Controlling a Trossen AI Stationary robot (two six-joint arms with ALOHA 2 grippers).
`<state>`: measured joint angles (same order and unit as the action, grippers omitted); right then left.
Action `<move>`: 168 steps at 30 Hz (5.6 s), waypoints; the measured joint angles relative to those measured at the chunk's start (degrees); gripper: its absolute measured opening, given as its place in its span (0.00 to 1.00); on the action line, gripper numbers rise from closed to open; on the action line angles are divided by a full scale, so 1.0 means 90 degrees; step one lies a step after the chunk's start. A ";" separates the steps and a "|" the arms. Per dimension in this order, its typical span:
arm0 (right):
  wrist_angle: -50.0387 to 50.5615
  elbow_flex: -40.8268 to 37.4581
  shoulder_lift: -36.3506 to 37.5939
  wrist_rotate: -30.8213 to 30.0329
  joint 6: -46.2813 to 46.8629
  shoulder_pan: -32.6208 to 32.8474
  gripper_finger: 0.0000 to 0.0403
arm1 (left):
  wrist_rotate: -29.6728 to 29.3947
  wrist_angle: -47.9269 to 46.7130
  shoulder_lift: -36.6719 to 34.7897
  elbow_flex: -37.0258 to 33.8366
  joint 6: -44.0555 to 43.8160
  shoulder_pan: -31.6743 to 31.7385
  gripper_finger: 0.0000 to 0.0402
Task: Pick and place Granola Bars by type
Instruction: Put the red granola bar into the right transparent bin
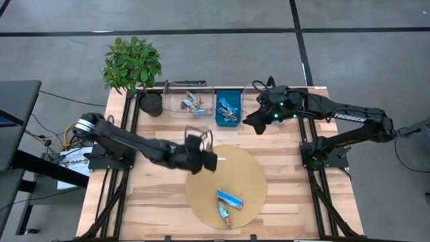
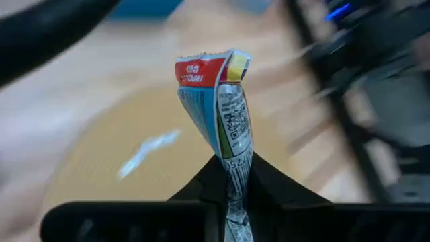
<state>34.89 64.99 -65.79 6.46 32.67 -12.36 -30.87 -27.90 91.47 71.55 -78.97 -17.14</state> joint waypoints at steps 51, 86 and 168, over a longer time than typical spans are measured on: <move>-0.3258 0.0010 -0.0565 0.2176 0.1226 0.0313 0.14 | 0.2017 0.4601 -0.0453 0.0002 0.3469 0.1345 0.06; 0.1321 -0.0012 -0.0640 -0.2309 -0.1916 -0.2014 0.06 | 0.2138 0.2159 -0.0451 0.0017 0.2631 0.1515 0.47; 0.1311 0.0000 -0.0484 -0.0277 -0.0289 0.3300 0.46 | 0.3688 -0.1139 0.3916 0.2744 0.7826 -0.0213 0.39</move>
<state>46.69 64.99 -70.15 3.96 30.06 17.34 2.32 -38.16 126.72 96.25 -8.53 -19.06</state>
